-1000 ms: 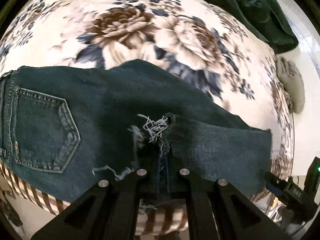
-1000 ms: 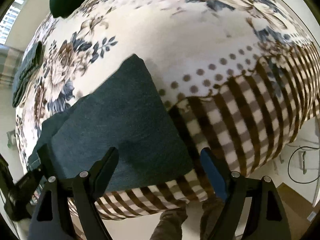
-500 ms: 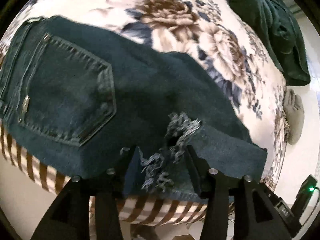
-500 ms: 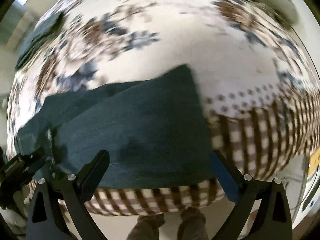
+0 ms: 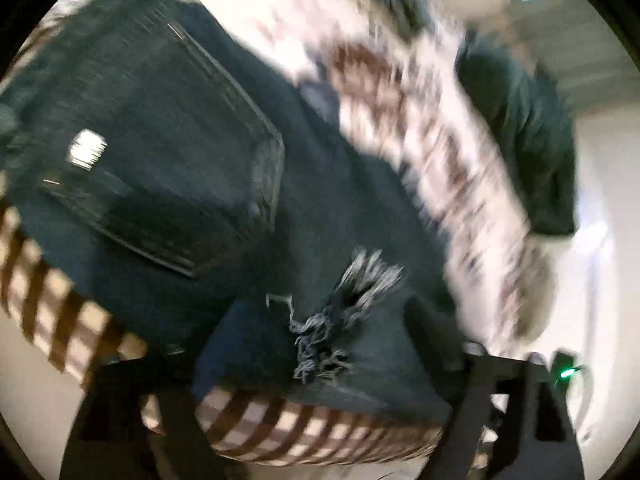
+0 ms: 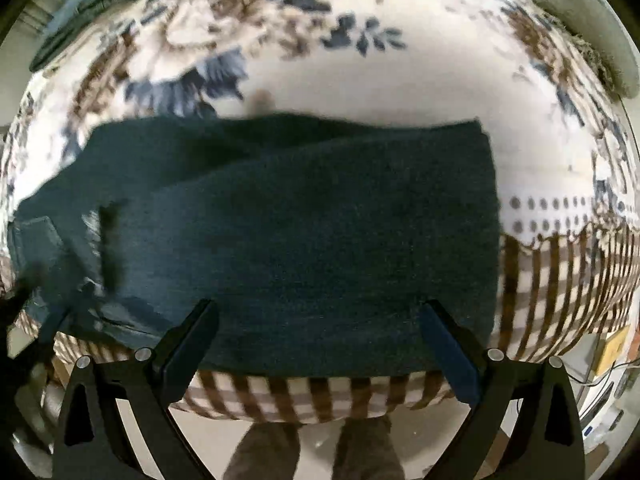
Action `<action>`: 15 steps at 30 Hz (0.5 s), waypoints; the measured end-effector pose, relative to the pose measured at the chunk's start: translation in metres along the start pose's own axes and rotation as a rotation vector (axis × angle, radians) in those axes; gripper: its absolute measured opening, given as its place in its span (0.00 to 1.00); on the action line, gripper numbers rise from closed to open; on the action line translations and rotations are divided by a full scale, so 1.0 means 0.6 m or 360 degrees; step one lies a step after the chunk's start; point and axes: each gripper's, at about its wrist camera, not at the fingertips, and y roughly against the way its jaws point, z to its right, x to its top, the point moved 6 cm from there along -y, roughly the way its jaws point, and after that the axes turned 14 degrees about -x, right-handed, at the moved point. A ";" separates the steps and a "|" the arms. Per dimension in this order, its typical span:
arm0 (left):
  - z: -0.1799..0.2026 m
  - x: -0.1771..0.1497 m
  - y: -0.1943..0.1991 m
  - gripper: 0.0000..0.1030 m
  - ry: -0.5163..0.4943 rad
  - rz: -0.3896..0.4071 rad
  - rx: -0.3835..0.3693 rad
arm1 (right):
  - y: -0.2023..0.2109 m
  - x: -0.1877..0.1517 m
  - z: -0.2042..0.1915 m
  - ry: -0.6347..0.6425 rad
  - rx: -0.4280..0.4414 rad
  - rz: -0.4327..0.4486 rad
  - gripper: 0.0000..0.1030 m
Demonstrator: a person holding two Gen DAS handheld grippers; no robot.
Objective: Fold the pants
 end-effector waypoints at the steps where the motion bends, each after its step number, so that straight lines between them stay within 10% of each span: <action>1: -0.002 0.007 0.024 0.92 0.0020 0.0059 -0.0021 | 0.009 0.002 -0.007 0.0006 0.0029 -0.0002 0.99; 7: -0.132 0.064 0.152 0.92 0.0452 0.0452 -0.0029 | 0.024 0.008 -0.081 0.0054 0.0204 -0.0087 0.96; 12: -0.243 0.109 0.146 0.90 0.0708 0.0595 -0.0103 | 0.005 0.011 -0.138 0.0039 0.0204 -0.0113 0.68; 15: -0.251 0.136 0.150 0.38 0.0635 0.0647 -0.0070 | -0.009 0.016 -0.151 0.0003 0.0184 -0.0132 0.69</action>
